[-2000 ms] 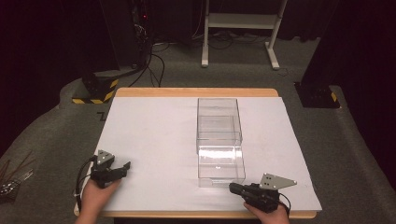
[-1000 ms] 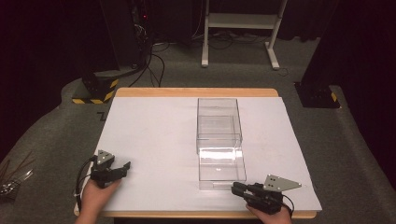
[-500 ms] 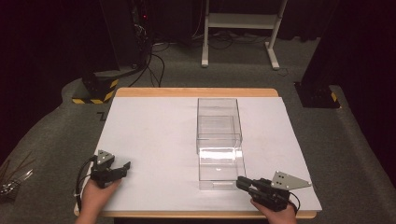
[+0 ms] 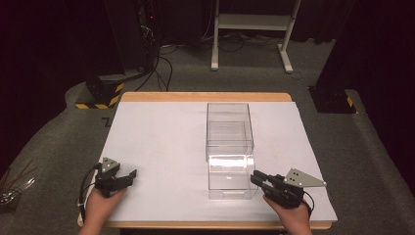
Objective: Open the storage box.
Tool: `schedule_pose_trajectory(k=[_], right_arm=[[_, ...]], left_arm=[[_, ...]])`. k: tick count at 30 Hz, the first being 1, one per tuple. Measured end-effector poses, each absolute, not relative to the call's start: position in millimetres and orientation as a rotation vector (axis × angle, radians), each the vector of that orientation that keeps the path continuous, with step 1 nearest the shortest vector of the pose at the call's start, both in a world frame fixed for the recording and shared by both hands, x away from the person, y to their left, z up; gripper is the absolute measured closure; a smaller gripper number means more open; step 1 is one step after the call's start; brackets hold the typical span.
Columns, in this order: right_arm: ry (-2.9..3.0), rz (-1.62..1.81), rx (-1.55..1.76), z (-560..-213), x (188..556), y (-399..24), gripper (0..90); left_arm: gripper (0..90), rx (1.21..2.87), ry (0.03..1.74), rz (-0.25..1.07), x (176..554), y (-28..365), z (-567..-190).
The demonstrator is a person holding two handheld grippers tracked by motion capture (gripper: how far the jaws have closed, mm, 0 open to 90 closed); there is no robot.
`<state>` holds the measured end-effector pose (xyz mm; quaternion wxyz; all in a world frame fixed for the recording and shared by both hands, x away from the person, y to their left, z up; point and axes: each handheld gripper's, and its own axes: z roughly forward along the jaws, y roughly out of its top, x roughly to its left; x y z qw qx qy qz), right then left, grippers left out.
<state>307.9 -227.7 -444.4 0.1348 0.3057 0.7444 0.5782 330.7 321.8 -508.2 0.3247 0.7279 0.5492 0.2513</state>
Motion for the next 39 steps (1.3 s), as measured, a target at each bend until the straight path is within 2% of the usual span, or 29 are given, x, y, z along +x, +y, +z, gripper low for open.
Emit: schedule_pose_trajectory(k=[13, 26, 37, 39], right_arm=[[2.052, 1.582, 1.000, -448.6, 322.9, -248.6, 69.4], [1.984, 1.295, 1.201, -478.1, 337.6, -271.1, 59.5], [2.005, 1.038, 1.351, -496.7, 347.4, -276.7, 46.4], [2.017, 0.993, 1.385, -497.8, 351.1, -277.1, 40.6]], left_arm=[[27.4, 1.908, 1.440, 0.658, 330.7, 321.8, -508.2], [27.4, 1.907, 1.440, 0.659, 330.7, 321.8, -508.3], [27.4, 1.908, 1.440, 0.659, 330.7, 321.8, -508.2], [27.4, 1.908, 1.440, 0.660, 330.7, 321.7, -508.3]])
